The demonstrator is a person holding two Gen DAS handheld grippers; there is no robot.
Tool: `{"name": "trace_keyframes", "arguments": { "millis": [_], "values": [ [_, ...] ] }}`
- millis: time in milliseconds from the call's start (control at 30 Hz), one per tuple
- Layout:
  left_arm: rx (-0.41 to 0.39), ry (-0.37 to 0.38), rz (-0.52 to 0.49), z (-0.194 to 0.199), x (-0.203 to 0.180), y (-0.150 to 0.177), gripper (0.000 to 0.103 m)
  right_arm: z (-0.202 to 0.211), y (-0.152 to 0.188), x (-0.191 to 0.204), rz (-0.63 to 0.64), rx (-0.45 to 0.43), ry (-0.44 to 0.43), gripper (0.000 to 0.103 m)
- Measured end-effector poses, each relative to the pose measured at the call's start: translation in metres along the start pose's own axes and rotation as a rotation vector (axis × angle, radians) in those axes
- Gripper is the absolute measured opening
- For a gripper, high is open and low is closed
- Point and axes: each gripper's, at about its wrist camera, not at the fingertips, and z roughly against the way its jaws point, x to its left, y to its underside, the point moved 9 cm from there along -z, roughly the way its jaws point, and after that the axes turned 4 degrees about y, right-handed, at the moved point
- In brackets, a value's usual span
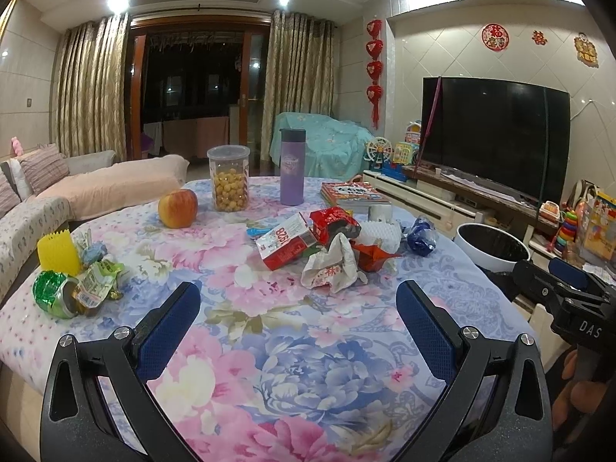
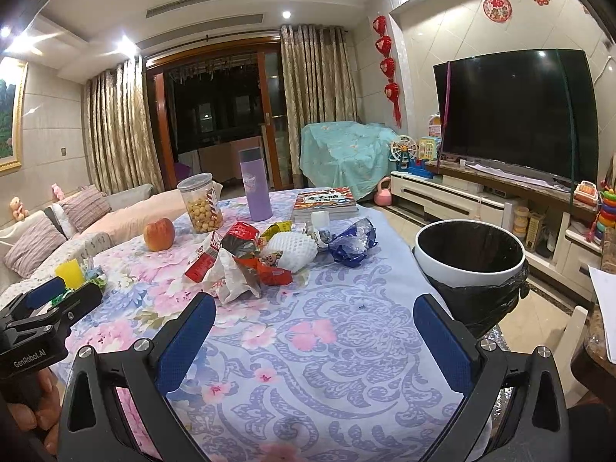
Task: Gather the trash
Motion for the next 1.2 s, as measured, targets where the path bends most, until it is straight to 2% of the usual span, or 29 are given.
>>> {"name": "trace_keyframes", "arguments": {
  "millis": [1200],
  "values": [
    [0.012, -0.007, 0.005, -0.0066, 0.0042, 0.0067, 0.103, -0.0012, 0.0022, 0.0026, -0.003, -0.001, -0.011, 0.103]
  ]
}}
